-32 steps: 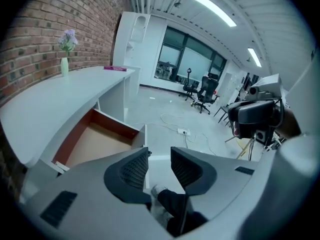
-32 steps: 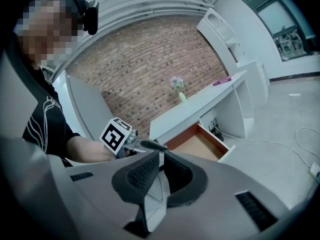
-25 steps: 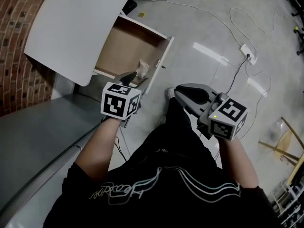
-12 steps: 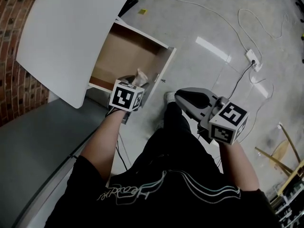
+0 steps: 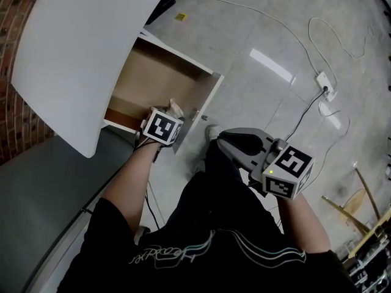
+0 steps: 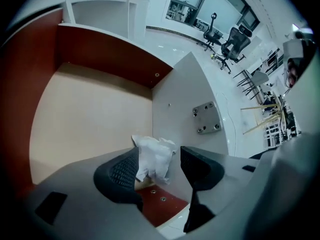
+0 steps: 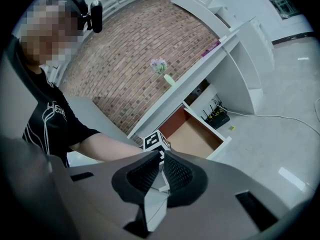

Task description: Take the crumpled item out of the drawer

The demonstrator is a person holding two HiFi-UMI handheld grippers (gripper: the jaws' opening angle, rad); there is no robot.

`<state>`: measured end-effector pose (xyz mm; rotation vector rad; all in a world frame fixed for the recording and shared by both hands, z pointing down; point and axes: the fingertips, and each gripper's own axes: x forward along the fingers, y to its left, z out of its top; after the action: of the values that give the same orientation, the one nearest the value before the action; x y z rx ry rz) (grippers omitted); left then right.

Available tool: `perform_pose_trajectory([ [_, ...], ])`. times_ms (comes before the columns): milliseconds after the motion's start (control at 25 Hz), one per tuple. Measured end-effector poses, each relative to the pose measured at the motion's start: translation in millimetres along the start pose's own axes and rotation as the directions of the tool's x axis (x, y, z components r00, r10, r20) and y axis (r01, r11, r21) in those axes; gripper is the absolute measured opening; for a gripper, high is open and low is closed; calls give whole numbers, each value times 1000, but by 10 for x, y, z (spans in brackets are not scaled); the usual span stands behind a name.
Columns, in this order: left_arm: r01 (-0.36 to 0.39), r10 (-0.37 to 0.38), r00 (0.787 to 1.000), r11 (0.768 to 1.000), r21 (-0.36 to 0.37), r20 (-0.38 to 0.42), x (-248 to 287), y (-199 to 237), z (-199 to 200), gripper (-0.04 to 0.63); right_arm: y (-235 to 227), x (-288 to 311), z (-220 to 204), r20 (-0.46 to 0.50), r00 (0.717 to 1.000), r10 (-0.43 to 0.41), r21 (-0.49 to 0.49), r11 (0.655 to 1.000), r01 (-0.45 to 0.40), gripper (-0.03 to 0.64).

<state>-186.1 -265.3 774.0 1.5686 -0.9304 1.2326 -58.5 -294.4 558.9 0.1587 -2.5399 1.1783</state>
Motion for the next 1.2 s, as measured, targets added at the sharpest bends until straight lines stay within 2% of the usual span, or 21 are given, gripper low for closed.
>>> perform_pose_trajectory([
  [160, 15, -15, 999, 1000, -13, -50, 185, 9, -67, 264, -62, 42, -6, 16, 1000, 16, 21, 1000, -17, 57],
  [240, 30, -32, 998, 999, -30, -53, 223, 12, -57, 227, -93, 56, -49, 5, 1000, 13, 26, 1000, -13, 57],
  [480, 97, -100, 993, 995, -35, -69, 261, 2, -24, 189, -137, 80, -172, -9, 1000, 12, 55, 998, -12, 57],
  [520, 96, -98, 993, 995, -36, -70, 264, 6, -27, 174, -138, 78, -179, -7, 1000, 12, 57, 998, -12, 57],
  [560, 91, -93, 993, 995, -39, -70, 267, 12, -32, 127, -141, 75, -183, -5, 1000, 11, 59, 998, -10, 57],
  [880, 94, -97, 993, 994, -49, -69, 241, 11, -36, 65, -168, 49, -153, 9, 1000, -4, 57, 998, 3, 57],
  [1200, 81, -81, 997, 996, -33, -11, 2, -32, 57, 44, -71, 17, -94, 22, 1000, -17, 53, 998, 16, 57],
])
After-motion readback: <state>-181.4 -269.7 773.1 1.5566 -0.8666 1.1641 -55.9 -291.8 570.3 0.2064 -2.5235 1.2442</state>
